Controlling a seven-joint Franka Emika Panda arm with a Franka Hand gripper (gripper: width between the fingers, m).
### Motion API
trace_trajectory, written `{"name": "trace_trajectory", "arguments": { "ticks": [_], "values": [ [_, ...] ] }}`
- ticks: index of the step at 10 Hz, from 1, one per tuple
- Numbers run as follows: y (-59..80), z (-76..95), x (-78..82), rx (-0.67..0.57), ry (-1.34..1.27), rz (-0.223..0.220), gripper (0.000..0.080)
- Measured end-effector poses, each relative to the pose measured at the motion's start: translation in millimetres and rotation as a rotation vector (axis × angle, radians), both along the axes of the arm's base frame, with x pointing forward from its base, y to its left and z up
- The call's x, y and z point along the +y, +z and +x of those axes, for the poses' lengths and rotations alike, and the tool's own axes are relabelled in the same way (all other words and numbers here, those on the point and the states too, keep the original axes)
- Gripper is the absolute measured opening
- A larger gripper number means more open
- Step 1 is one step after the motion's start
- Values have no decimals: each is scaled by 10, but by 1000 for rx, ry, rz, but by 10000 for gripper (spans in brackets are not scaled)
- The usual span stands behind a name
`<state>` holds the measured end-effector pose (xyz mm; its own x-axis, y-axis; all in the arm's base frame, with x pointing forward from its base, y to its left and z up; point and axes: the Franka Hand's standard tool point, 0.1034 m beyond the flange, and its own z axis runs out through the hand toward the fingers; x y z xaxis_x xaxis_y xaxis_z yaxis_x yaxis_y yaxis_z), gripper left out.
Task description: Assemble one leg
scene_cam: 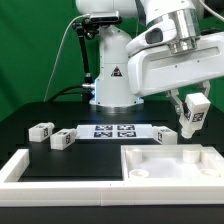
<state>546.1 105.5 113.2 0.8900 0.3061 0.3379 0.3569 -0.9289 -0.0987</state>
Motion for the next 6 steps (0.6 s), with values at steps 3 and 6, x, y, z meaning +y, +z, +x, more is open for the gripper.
{"name": "trace_trajectory", "arguments": {
  "ticks": [3,6],
  "values": [
    [-63,-23,-210,-107,-4,-41,290],
    [-5,264,9,-110,-11,2,290]
  ]
}}
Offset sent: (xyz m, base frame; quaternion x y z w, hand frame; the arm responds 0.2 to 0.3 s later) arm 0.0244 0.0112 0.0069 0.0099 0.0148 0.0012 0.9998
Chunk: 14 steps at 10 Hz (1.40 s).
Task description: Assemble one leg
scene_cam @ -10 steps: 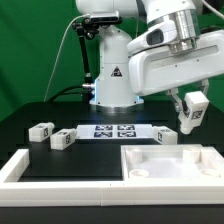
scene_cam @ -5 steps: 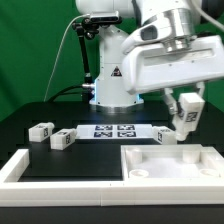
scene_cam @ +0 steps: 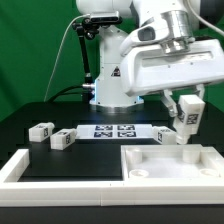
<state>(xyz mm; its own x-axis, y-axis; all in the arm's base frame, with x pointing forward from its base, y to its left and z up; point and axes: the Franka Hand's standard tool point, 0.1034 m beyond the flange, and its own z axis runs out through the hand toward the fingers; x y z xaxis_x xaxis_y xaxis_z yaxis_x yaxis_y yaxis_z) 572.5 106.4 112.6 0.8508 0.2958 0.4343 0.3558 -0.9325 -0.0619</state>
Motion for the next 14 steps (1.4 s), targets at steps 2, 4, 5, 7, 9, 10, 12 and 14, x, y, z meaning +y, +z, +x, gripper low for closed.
{"name": "trace_trajectory", "arguments": {
  "ticks": [2,4,5,7,9,10,12,14],
  "values": [
    [-6,177,149,-19,0,23,290],
    [-84,349,93,-74,12,11,290],
    [-90,335,96,-69,7,14,290],
    [-99,333,90,-67,6,14,290],
    [-121,340,61,-66,6,12,290],
    [-172,386,47,-62,1,18,290],
    [-217,502,76,-64,4,30,290],
    [-295,503,107,-55,2,36,290]
  ]
}}
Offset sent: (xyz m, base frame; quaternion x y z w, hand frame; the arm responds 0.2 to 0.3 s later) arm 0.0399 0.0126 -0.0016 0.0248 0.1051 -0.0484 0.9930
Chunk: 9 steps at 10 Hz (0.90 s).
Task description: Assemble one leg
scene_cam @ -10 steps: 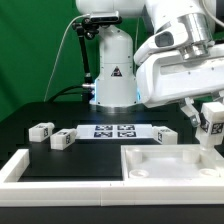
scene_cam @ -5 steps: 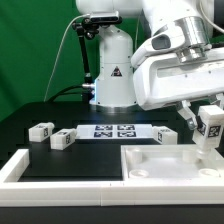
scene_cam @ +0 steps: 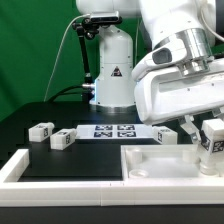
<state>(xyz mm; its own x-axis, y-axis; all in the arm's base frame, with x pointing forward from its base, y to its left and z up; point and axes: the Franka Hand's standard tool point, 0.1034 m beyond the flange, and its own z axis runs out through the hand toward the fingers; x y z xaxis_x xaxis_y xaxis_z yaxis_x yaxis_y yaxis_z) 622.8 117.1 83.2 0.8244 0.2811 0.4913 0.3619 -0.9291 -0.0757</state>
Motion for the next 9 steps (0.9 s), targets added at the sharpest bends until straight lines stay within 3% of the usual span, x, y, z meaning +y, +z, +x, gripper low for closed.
{"name": "trace_trajectory", "arguments": {
  "ticks": [3,6,9],
  "values": [
    [-58,-15,14,-17,-10,-1,290],
    [-117,-35,-88,-129,-41,-29,290],
    [-124,-61,-120,-157,14,-15,290]
  ]
}}
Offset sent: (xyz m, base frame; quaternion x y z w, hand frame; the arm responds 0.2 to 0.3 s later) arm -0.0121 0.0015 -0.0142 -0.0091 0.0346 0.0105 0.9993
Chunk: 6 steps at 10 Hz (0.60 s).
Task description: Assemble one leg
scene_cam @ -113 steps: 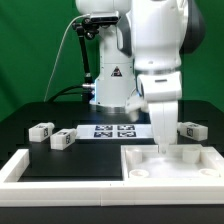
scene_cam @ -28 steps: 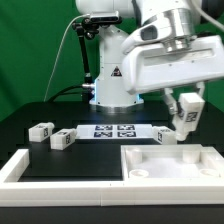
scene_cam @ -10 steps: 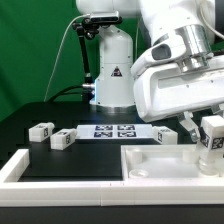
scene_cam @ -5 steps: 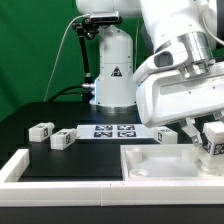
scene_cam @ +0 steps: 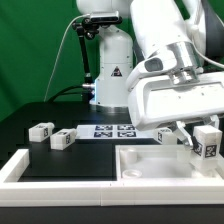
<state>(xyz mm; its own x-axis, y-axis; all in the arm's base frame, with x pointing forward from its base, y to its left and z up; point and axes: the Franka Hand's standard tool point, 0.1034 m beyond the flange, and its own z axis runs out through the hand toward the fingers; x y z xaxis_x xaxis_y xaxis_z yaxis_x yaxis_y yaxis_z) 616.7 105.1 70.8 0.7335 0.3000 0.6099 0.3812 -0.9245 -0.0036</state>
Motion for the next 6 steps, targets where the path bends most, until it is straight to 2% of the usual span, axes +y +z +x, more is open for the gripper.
{"name": "trace_trajectory", "arguments": {
  "ticks": [4,5,6],
  "values": [
    [-24,-20,6,38,11,4,290],
    [-26,-21,5,39,11,4,516],
    [-29,-22,5,39,11,5,516]
  ]
}}
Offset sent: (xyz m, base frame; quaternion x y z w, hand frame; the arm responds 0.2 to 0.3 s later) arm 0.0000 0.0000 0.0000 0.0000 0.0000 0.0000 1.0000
